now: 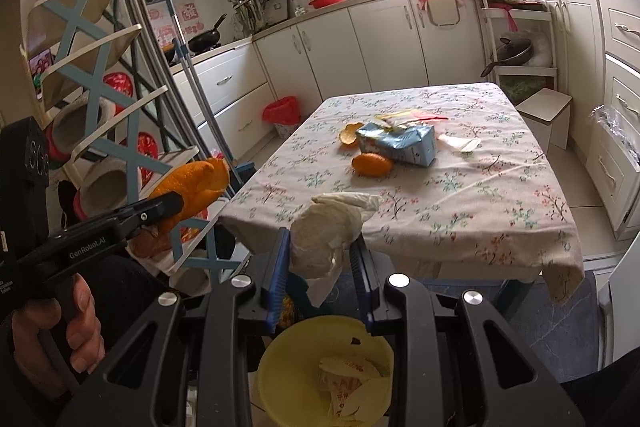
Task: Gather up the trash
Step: 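Carry orange and tissue over the yellow bucket and open both tools to drop them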
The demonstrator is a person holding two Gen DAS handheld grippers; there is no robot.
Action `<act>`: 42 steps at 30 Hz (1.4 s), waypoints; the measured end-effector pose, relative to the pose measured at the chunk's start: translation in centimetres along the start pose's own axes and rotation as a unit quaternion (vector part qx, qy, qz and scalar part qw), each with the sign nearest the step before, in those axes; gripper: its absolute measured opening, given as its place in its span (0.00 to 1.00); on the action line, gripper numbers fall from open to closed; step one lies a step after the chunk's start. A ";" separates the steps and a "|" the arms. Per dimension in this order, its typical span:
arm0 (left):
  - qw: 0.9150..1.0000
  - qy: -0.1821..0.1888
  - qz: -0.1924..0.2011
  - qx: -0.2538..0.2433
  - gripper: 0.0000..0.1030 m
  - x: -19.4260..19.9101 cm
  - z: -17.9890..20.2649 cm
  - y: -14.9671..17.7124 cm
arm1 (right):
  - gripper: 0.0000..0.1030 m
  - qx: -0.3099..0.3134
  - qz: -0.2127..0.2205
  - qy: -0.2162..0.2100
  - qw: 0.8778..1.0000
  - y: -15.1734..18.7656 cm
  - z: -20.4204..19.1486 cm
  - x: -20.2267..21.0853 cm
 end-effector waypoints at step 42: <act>0.992 0.002 -0.125 0.032 0.23 -1.8 -1.5 7.9 | 0.40 0.046 -0.184 -0.022 0.982 8.3 -4.5 -6.6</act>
Point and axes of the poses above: each gripper's, at about its wrist camera, not at the fingertips, and x roughly against the way its jaws point, z to its right, y to its underside, the point moved 6 cm from there along -x, roughly the way its jaws point, and after that the axes turned 11 degrees about x, right-handed, at the moved point
